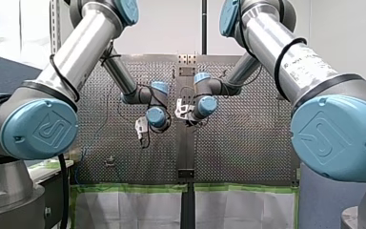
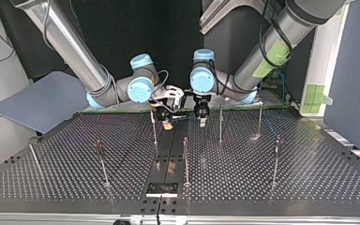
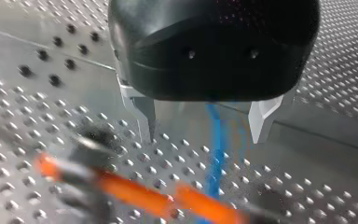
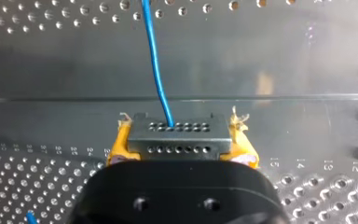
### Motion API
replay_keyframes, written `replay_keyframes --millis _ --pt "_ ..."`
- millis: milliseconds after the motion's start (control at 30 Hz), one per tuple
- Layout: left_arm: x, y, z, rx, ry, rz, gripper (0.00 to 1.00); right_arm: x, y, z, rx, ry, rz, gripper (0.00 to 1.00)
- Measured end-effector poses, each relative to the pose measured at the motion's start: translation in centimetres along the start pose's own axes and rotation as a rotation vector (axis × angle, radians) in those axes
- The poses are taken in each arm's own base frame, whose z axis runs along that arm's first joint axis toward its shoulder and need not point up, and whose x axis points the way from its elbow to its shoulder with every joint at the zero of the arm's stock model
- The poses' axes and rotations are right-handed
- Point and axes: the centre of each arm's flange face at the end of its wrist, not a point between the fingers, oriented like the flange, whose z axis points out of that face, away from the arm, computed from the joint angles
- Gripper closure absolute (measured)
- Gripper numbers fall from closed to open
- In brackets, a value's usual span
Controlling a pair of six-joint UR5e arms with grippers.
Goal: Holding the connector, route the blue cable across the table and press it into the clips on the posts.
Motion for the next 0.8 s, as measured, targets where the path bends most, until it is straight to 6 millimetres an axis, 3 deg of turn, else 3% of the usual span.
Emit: replay_keyframes --millis 233,267,300,367,400,433,467,500,533,800 --pt "0.43 0.02 -0.06 -0.007 0.01 0.007 0.0 0.02 0.04 0.01 0.0 0.0 0.0 1.0" --pt "0.44 -0.03 -0.1 -0.009 0.01 0.007 0.19 0.02 0.04 0.01 -0.001 0.0 0.0 1.0" --pt "0.44 -0.05 -0.12 -0.011 0.009 0.007 0.19 0.02 0.05 0.01 -0.001 0.0 0.0 1.0" --pt "0.47 -0.08 -0.18 -0.017 0.007 0.009 0.51 0.01 0.05 0.01 -0.001 0.0 0.0 1.0" --pt "0.48 -0.08 -0.21 -0.02 0.007 0.011 0.51 0.01 0.05 0.0 -0.001 0.0 0.0 1.0" --pt "0.48 -0.06 -0.24 -0.024 0.007 0.012 0.64 0.01 0.05 0.0 -0.001 0.0 0.0 1.0" --pt "0.49 -0.02 -0.29 -0.03 0.007 0.013 0.83 0.01 0.05 0.01 -0.001 0.0 0.0 1.0" --pt "0.5 0.02 -0.32 -0.035 0.008 0.014 0.83 0.01 0.05 0.01 -0.001 0.0 0.0 1.0" --pt "0.51 0.06 -0.35 -0.04 0.009 0.015 0.99 0.01 0.05 0.01 -0.001 0.0 0.0 1.0" --pt "0.63 0.23 -0.6 -0.058 0.022 0.023 0.99 0.04 0.05 -0.01 0.0 -0.001 0.0 1.0"
